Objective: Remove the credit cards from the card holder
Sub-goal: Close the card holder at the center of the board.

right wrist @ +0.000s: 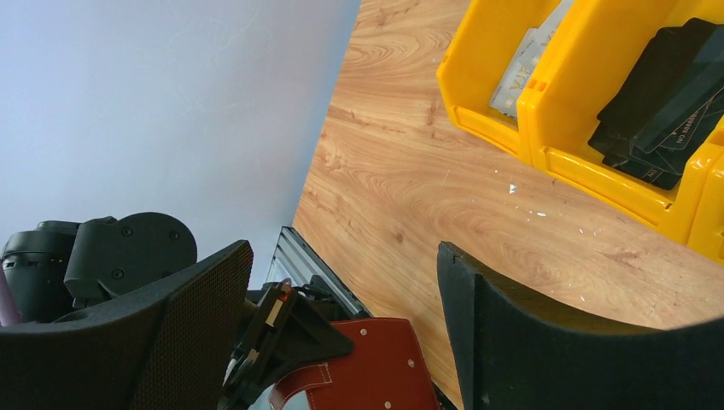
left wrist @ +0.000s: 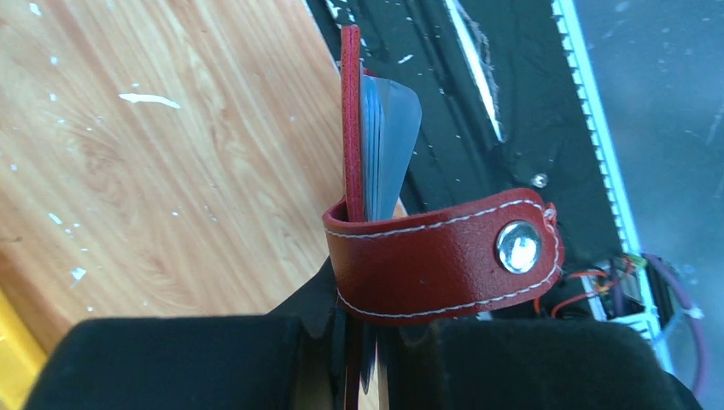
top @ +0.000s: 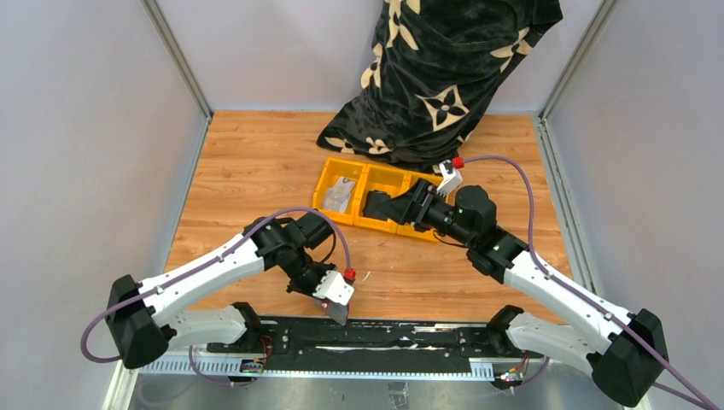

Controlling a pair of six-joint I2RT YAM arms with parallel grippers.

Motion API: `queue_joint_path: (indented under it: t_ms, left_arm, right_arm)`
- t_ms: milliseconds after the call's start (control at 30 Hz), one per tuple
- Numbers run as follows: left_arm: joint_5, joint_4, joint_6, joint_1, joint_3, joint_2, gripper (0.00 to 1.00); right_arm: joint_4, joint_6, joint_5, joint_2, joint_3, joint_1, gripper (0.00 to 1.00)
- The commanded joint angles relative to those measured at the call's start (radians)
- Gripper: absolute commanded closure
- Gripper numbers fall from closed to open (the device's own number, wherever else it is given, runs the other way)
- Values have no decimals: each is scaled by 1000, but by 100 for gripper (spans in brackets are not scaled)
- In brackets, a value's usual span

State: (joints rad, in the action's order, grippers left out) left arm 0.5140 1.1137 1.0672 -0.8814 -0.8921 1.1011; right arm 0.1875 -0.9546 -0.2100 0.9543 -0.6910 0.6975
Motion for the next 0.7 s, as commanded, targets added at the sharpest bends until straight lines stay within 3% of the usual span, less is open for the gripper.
queue_joint_path:
  t_ms: [0,167,433,667]
  left_arm:
    - [13,147,-15,-10,-41,25,92]
    - [-185,12,-68,-10,5,109,93]
    - [-552,-592,-148,-8,170,113,91]
    - [-729,-949,-145,-10,294,133,87]
  right_arm:
    - [19,-7,-4,-9,11,-20,17]
    - [26,5,-8,-12,11,-26,17]
    - [8,53,-15,-24,9,-45,17]
    - [5,58,-34,-34,29,-89,16]
